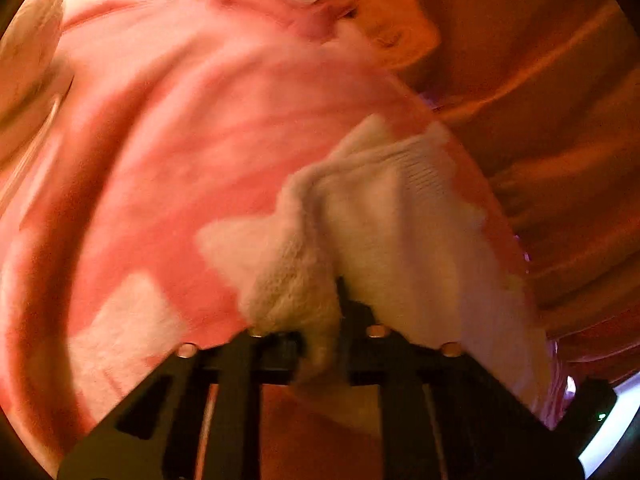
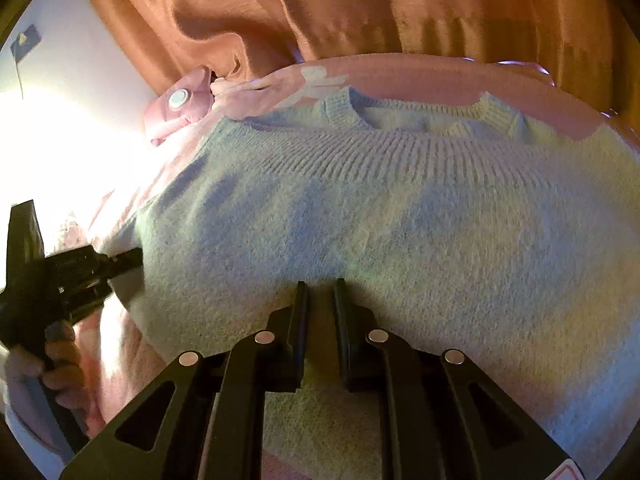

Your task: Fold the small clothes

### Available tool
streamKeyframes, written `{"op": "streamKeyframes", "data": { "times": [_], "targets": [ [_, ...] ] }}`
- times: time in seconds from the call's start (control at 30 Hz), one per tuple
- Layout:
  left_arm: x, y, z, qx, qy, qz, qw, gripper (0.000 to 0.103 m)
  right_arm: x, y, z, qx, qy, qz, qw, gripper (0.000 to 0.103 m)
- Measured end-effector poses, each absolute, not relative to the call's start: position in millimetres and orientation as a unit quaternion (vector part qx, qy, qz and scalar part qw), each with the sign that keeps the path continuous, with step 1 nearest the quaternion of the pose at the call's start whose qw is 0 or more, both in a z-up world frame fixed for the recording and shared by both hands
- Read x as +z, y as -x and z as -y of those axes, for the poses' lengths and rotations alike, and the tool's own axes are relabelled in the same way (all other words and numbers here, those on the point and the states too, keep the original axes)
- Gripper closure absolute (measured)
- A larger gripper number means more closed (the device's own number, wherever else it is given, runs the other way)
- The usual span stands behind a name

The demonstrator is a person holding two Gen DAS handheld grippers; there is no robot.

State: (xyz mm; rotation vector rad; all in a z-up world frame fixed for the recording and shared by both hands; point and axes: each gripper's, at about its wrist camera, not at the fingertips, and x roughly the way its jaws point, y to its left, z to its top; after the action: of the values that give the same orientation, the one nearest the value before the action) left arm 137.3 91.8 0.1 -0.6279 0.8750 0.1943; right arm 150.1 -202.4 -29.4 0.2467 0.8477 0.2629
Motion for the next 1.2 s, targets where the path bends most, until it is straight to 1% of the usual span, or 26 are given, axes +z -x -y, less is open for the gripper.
{"op": "streamKeyframes", "data": {
  "times": [0.07, 0.17, 0.2, 0.3, 0.4, 0.5, 0.53, 0.57, 0.6, 0.67, 0.73, 0.77, 0.8, 0.87, 0.9, 1.0, 1.07, 1.13, 1.2],
  "targets": [
    [34.1, -140.8, -64.9, 0.058, 0.261, -0.390, 0.881, 0.093, -24.6, -147.9, 210.0, 0.129, -0.141, -0.410, 0.892, 0.089],
    [86.8, -141.2, -6.0, -0.022, 0.211, -0.352, 0.912, 0.094, -6.7, -139.0, 235.7, 0.109, -0.173, -0.390, 0.898, 0.083],
    [98.5, -138.3, 15.1, -0.050, 0.199, -0.344, 0.916, 0.094, 2.9, -133.2, 253.7, 0.093, -0.187, -0.376, 0.903, 0.079],
    [119.5, -125.4, 90.3, -0.147, 0.157, -0.330, 0.919, 0.094, 19.2, -114.7, 311.9, 0.036, -0.237, -0.342, 0.908, 0.074],
    [100.7, -109.4, 168.4, -0.221, 0.108, -0.358, 0.901, 0.094, 25.7, -95.6, 367.3, -0.033, -0.279, -0.316, 0.906, 0.070],
    [38.4, -104.0, 226.4, -0.257, 0.082, -0.441, 0.856, 0.093, 29.5, -78.3, 415.2, -0.071, -0.315, -0.289, 0.901, 0.069],
    [8.8, -103.7, 241.7, -0.258, 0.066, -0.474, 0.839, 0.093, 28.8, -71.9, 430.1, -0.071, -0.331, -0.282, 0.898, 0.069],
    [-10.0, -100.8, 245.3, -0.246, 0.063, -0.490, 0.834, 0.093, 27.9, -68.1, 437.1, -0.069, -0.340, -0.278, 0.896, 0.065],
    [-16.0, -96.6, 243.9, -0.243, 0.067, -0.487, 0.836, 0.090, 27.2, -65.9, 441.7, -0.068, -0.346, -0.276, 0.894, 0.063],
    [-6.9, -84.0, 230.8, -0.247, 0.082, -0.464, 0.847, 0.088, 25.1, -58.9, 447.7, -0.059, -0.363, -0.275, 0.888, 0.061],
    [9.5, -76.5, 214.8, -0.255, 0.102, -0.463, 0.842, 0.085, 24.2, -54.7, 444.9, -0.028, -0.373, -0.281, 0.884, 0.053],
    [16.1, -75.5, 205.0, -0.255, 0.108, -0.463, 0.842, 0.083, 24.0, -56.9, 441.5, -0.018, -0.372, -0.287, 0.883, 0.047],
    [23.0, -73.5, 196.9, -0.251, 0.109, -0.458, 0.846, 0.074, 24.0, -57.4, 438.4, -0.010, -0.370, -0.292, 0.882, 0.042],
    [35.1, -72.4, 173.5, -0.216, 0.092, -0.438, 0.868, 0.066, 21.4, -62.1, 424.2, 0.026, -0.375, -0.310, 0.873, 0.039],
    [37.1, -73.4, 165.5, -0.202, 0.083, -0.431, 0.876, 0.063, 19.0, -65.5, 420.0, 0.042, -0.382, -0.321, 0.866, 0.039],
    [24.1, -87.9, 140.3, -0.156, 0.070, -0.440, 0.881, 0.059, 7.4, -75.8, 400.7, 0.061, -0.380, -0.367, 0.847, 0.039],
    [7.2, -97.1, 133.7, -0.155, 0.082, -0.459, 0.871, 0.059, 3.2, -84.0, 389.7, 0.056, -0.359, -0.392, 0.845, 0.039],
    [3.6, -94.9, 136.1, -0.154, 0.067, -0.455, 0.875, 0.058, -3.1, -92.3, 380.0, 0.049, -0.347, -0.409, 0.842, 0.038],
    [7.3, -86.4, 143.9, -0.161, 0.034, -0.446, 0.880, 0.048, -6.5, -99.9, 371.4, 0.047, -0.340, -0.416, 0.842, 0.038]
  ]
}}
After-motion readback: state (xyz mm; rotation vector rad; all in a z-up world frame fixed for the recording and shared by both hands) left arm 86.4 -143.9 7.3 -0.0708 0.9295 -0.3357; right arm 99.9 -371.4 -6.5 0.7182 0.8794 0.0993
